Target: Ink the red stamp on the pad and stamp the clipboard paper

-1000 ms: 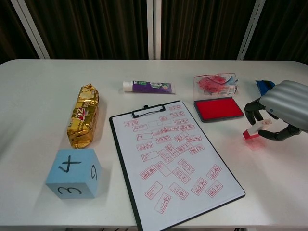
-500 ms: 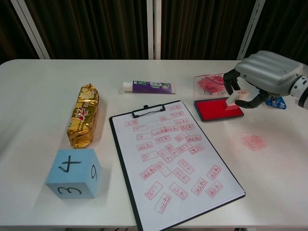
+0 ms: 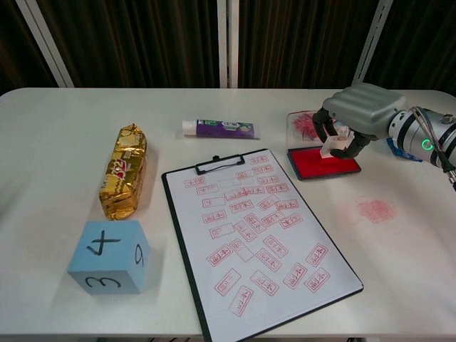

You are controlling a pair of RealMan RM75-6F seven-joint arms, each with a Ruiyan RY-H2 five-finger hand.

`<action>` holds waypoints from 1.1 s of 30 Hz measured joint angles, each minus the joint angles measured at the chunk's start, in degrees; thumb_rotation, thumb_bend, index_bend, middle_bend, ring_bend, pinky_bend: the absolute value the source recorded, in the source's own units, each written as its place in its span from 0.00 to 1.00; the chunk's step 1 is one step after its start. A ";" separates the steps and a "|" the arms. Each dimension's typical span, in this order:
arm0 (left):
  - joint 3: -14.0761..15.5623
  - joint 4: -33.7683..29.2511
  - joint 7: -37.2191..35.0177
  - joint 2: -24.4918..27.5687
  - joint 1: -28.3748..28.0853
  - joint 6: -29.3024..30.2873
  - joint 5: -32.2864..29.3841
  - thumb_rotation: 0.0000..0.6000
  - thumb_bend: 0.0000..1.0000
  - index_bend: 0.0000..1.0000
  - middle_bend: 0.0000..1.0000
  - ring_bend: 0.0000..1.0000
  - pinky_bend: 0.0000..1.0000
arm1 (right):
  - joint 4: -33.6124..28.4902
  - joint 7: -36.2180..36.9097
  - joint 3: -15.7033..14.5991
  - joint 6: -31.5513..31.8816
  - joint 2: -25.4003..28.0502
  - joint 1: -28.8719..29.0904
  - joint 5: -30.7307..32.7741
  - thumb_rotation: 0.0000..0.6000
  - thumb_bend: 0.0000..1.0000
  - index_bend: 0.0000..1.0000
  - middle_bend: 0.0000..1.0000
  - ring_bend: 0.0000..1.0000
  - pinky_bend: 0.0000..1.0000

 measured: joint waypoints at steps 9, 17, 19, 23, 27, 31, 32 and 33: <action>-0.16 0.00 0.28 -0.05 -0.39 -0.61 -0.24 1.00 0.00 0.20 0.19 0.16 0.25 | 0.50 -1.43 -0.04 -1.37 -0.30 1.03 1.86 1.00 0.52 1.00 0.90 0.94 0.97; -0.29 -0.09 0.36 -0.12 -0.65 -0.82 -0.32 1.00 0.00 0.20 0.19 0.16 0.25 | -0.73 -5.31 0.64 -4.31 0.09 2.04 6.00 1.00 0.52 1.00 0.91 0.94 0.97; -0.29 -0.13 0.38 -0.05 -0.65 -0.82 -0.35 1.00 0.00 0.20 0.19 0.16 0.25 | -0.89 -6.29 0.82 -5.10 0.08 2.37 7.22 1.00 0.52 1.00 0.91 0.94 0.97; -0.29 -0.17 0.40 0.01 -0.63 -0.78 -0.42 1.00 0.00 0.20 0.19 0.16 0.25 | -0.84 -7.14 1.05 -5.84 -0.32 2.92 8.76 1.00 0.52 1.00 0.91 0.94 0.97; -0.30 -0.16 0.41 -0.04 -0.63 -0.74 -0.44 1.00 0.00 0.20 0.19 0.16 0.25 | -0.08 -7.22 0.86 -5.84 -1.04 3.25 9.12 1.00 0.52 1.00 0.92 0.94 0.97; -0.30 -0.06 0.34 -0.08 -0.59 -0.73 -0.53 1.00 0.00 0.20 0.19 0.16 0.25 | 0.88 -6.83 0.38 -5.69 -1.58 3.30 9.12 1.00 0.52 1.00 0.92 0.94 0.97; -0.28 -0.01 0.30 -0.09 -0.58 -0.73 -0.54 1.00 0.00 0.20 0.19 0.16 0.25 | 1.12 -6.73 0.23 -5.66 -1.68 3.28 9.10 1.00 0.52 1.00 0.92 0.94 0.97; -0.26 0.04 0.28 -0.10 -0.57 -0.75 -0.55 1.00 0.00 0.20 0.19 0.16 0.25 | 1.45 -6.57 0.05 -5.62 -1.81 3.25 9.06 1.00 0.52 1.00 0.92 0.94 0.97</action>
